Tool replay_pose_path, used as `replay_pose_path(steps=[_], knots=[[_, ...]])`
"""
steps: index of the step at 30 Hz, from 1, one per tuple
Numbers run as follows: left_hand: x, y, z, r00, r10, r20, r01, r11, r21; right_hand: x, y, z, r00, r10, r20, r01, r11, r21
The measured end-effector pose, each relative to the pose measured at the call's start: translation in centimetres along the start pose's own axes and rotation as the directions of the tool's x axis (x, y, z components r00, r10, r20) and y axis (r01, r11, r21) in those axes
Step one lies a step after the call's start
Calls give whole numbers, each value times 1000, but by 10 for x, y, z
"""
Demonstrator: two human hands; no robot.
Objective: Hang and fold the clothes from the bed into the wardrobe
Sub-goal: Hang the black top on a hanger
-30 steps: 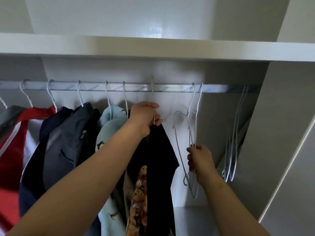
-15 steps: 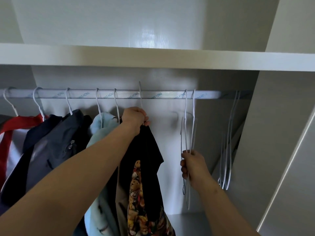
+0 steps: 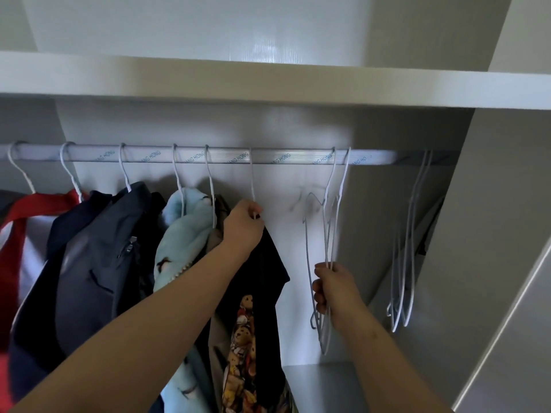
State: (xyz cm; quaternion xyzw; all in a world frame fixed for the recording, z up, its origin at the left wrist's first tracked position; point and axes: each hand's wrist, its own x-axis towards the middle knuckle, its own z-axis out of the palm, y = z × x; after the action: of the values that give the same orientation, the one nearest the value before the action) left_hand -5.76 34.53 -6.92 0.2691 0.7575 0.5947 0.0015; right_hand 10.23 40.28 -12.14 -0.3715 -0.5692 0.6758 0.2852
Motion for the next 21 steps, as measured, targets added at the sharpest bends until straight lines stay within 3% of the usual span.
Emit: replay_pose_path(steps=[2,8,16,21], knots=[[-5,-5,-1,999,38,-5,-37,996,75,-1,3,1,1000,6,-6,-6,1000,-5],[-20,-6,-4,1000,-3,15,3,999,-37,-6,6,1,998,-17,-56,15,999,-42],[-59,-19,-13,984,59,166,-45,995,-88,-21,11,7,954,-159,-254,134,985,-111],[-85,-21,-32,951,153,268,-125,985,-119,-43,20,14,896,-173,-408,123,982,-146]])
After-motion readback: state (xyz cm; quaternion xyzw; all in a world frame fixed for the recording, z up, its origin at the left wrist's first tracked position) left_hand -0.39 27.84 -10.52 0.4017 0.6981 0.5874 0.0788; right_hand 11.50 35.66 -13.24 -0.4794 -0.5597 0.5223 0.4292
